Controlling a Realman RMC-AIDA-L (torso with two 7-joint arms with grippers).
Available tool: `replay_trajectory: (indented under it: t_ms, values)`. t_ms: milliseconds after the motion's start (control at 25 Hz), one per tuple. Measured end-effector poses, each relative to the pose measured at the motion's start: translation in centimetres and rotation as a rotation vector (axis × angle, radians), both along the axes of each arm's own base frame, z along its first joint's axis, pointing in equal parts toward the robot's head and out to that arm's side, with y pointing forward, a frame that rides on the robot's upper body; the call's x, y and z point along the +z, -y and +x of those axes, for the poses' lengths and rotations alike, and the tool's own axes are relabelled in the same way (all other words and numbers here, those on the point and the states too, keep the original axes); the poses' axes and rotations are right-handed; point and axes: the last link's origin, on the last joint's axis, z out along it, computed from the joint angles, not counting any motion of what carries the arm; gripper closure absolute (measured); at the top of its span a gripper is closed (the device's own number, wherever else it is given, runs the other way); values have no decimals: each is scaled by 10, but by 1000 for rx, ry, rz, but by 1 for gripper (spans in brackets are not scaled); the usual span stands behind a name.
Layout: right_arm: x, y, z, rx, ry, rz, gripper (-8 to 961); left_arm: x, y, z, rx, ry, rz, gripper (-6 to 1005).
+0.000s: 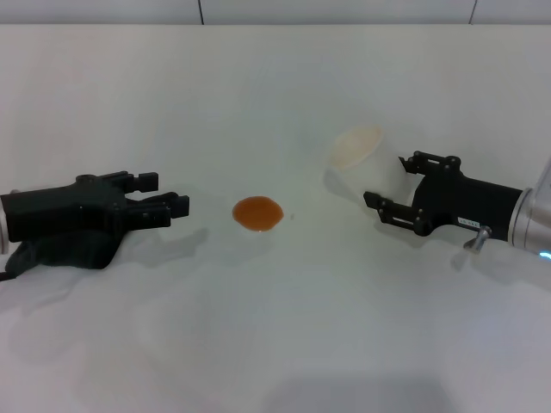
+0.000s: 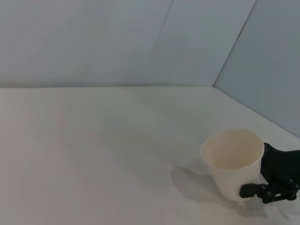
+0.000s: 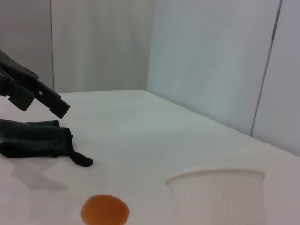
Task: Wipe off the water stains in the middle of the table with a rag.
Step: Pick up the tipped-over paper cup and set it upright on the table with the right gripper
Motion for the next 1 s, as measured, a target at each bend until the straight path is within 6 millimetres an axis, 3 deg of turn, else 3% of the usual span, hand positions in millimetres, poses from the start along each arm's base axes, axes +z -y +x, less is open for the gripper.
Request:
replay_trajectory:
  t_ms: [1000]
  values:
    - [3, 3, 14, -47, 30, 17, 327, 1, 0, 0, 2, 1, 4, 149]
